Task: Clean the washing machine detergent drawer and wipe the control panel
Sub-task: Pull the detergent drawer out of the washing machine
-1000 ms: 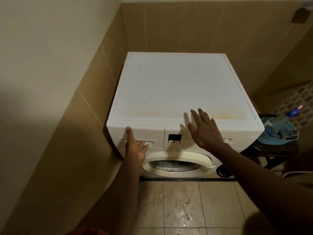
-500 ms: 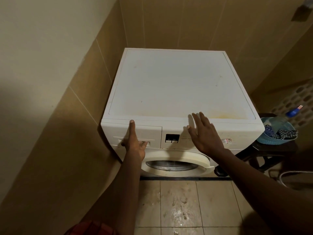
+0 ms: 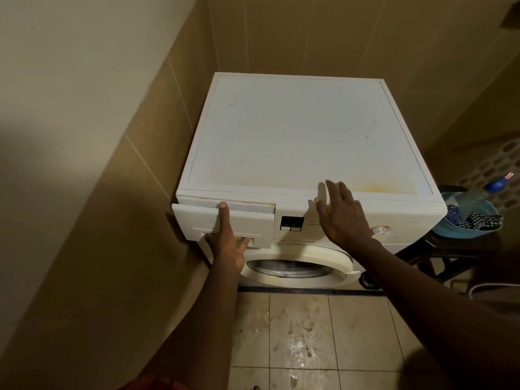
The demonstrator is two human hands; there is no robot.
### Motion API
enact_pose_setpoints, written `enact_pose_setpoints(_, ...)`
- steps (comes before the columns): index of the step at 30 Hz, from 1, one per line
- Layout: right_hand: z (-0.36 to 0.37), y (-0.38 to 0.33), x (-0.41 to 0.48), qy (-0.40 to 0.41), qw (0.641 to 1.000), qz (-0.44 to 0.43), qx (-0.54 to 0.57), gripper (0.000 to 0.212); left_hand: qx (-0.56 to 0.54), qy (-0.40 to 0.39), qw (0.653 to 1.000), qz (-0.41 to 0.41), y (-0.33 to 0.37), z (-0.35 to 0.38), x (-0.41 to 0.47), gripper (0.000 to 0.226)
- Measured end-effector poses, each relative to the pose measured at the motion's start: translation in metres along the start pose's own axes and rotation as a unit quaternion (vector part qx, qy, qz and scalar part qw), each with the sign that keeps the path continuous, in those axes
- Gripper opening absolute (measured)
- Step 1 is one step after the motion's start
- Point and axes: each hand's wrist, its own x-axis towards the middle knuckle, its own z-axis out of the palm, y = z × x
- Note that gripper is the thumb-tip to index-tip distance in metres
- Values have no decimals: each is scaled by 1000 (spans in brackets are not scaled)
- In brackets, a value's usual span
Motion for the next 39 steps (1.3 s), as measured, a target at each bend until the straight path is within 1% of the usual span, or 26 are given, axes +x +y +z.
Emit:
enact_pose_setpoints(3,2,-11,-5,-14,1000,-5,16,53,3,-15,1000,-16,1,-12,-10,78)
enact_pose_setpoints(7,5,-36,-15,-26,997,-74,24,53,24,-3,999,-29,-2,-29,-27,67)
enact_pose_setpoints(10,10,-57,-19,-34,991,-119,43,45,51,2,998,-41,1,-44,-41,57)
enact_pose_setpoints(14,25,-80,-25,-85,987,-128,53,38,80,27,995,-47,3,-71,-54,67)
enact_pose_setpoints(18,40,-93,-33,-144,981,-119,44,37,81,5,995,-59,-1,-95,-65,73)
enact_pose_setpoints(20,45,-98,-37,-164,979,-120,34,40,84,1,995,-55,-1,-99,-67,74)
enact_pose_setpoints(24,52,-108,-39,-196,972,-130,-1,50,74,-5,995,-61,0,-95,-71,71)
enact_pose_setpoints(29,59,-120,-36,-257,953,-149,-65,65,63,-10,996,-67,1,-96,-69,70)
enact_pose_setpoints(31,65,-123,-34,-265,948,-157,-80,67,73,-19,995,-66,1,-98,-69,71)
enact_pose_setpoints(34,73,-127,-29,-255,950,-154,-97,67,91,-32,993,-63,0,-100,-68,71)
enact_pose_setpoints(39,81,-130,-27,-248,957,-96,-118,69,116,-47,990,-69,4,-103,-66,70)
